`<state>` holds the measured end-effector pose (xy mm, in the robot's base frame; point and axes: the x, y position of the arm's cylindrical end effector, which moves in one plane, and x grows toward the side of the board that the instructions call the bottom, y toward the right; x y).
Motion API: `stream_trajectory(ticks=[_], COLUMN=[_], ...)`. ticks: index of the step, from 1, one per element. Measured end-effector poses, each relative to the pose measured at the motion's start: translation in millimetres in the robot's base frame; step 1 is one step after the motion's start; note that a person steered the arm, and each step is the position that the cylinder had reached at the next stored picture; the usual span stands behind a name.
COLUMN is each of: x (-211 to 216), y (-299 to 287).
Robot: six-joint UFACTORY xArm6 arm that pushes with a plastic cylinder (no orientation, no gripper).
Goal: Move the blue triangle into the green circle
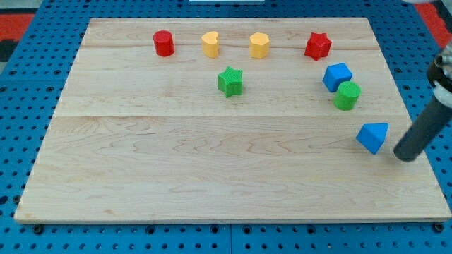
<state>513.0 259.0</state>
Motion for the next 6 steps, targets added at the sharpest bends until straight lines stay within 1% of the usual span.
stream_trajectory(ticks=[1,2,4,6], x=[-25,7,-12,-38], y=[-8,3,-73,-72])
